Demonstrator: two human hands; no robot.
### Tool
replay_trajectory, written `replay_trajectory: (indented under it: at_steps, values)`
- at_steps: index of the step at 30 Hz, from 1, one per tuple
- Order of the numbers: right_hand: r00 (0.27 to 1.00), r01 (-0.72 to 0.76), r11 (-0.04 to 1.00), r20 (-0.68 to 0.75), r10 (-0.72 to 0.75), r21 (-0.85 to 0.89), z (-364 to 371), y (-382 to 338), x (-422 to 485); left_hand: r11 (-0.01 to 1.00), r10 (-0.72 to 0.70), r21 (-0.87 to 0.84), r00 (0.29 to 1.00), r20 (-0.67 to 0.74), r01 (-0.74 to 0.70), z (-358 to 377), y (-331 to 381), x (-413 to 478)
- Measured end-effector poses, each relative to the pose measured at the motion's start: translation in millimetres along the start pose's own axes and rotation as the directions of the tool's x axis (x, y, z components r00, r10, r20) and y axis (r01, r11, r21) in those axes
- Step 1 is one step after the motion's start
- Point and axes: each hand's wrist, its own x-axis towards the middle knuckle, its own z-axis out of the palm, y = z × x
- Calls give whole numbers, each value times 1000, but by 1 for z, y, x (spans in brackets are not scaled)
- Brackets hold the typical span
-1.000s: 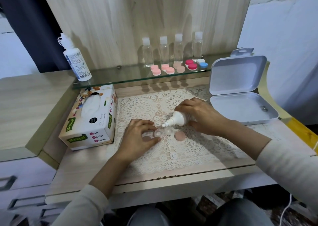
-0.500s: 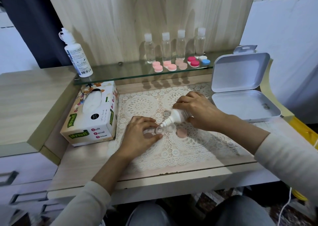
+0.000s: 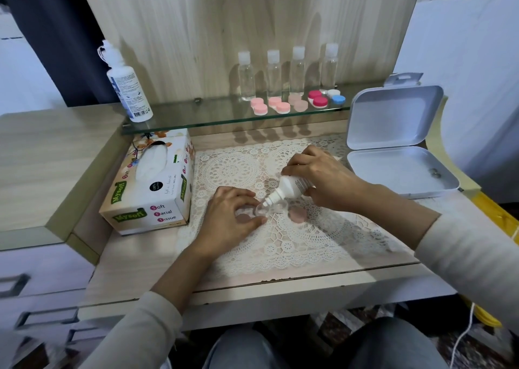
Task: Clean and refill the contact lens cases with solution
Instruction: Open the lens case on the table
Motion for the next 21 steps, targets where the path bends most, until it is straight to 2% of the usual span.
replay_trajectory:
  at_steps: [21]
  values:
    - [1000,-16,1000,9,16,6,-2,-3,0,1000,-6,0,1000,-15,6,1,0,-1]
